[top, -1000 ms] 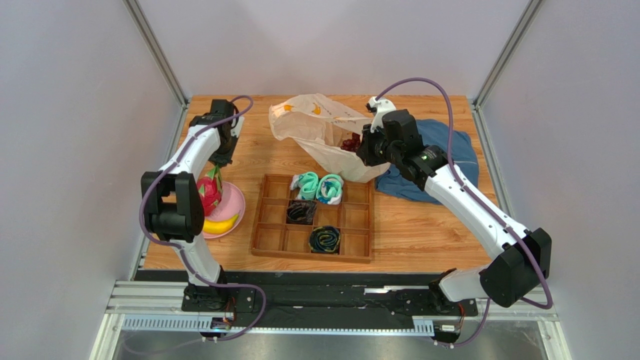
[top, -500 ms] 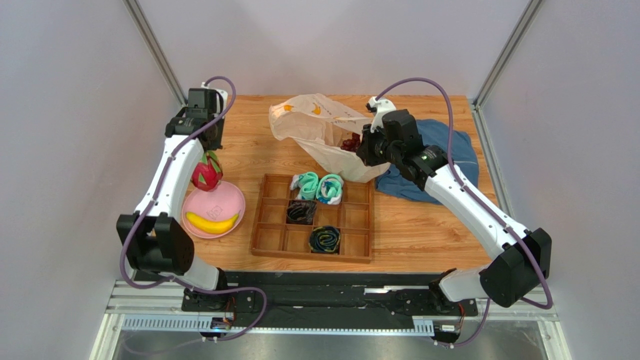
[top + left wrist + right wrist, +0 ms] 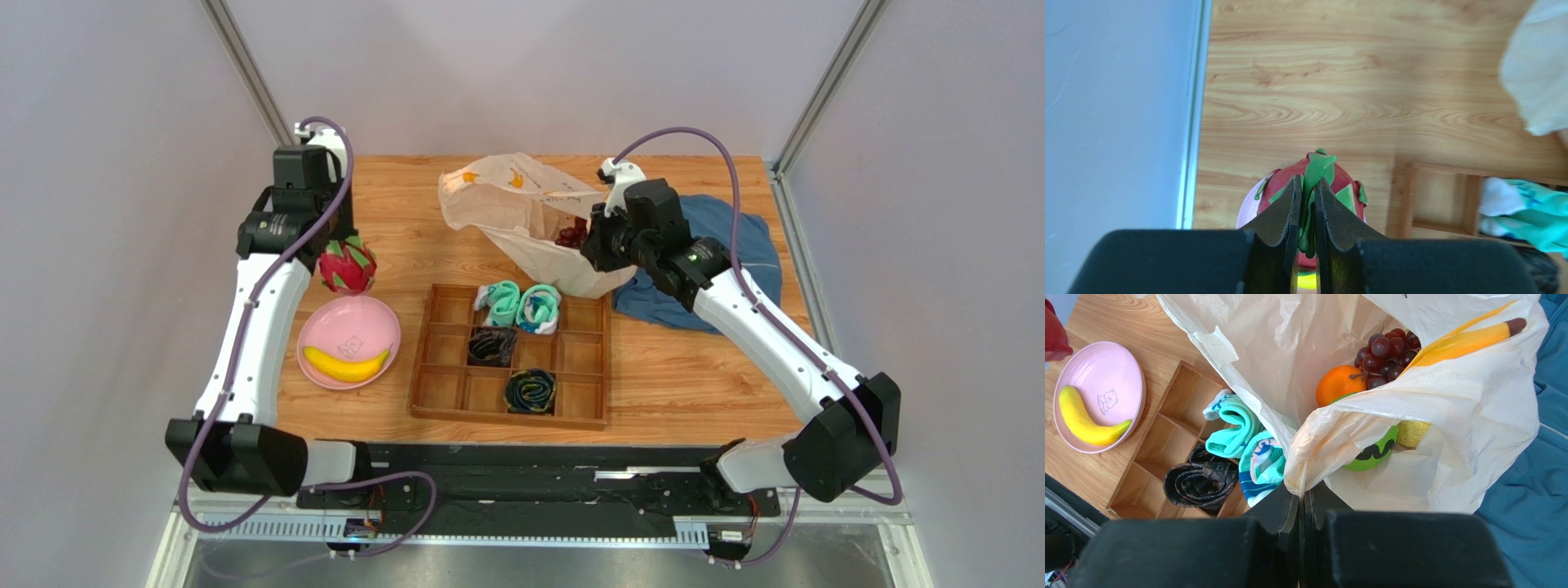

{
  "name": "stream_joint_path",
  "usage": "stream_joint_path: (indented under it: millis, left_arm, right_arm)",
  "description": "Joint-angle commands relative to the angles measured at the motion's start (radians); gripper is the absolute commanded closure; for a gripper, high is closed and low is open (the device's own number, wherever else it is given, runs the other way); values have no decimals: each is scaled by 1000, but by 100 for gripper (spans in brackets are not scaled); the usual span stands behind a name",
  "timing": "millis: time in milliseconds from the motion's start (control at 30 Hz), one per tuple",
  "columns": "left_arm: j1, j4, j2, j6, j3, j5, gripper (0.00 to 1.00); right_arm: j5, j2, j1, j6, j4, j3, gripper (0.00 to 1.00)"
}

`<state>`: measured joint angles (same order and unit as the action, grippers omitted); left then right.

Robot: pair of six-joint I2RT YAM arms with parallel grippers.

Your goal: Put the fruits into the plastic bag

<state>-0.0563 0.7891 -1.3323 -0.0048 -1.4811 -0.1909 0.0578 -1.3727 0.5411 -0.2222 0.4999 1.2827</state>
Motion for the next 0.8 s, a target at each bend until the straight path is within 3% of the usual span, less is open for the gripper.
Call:
stream_joint_path:
  millis: [0,133,300,500,767]
  left_arm:
    - [-19,-111,128,-136,-68,96,100]
    - [-103,-218,189,-221,-85,139,100]
    - [-259,-332,141,-300,-152,134,100]
    - [-500,-532,-20,-351,-198,100,100]
    - [-580,-565,-267,-373,-386,172,100]
  right_arm:
    - [22,15,3,-16,-32,35,95]
    - [25,15,10,-16,-32,43,95]
    - [30,9,17,-12,-31,47,95]
    - [22,15,22,-8,-26,55,95]
    - [4,44,23,0,-23,44,96]
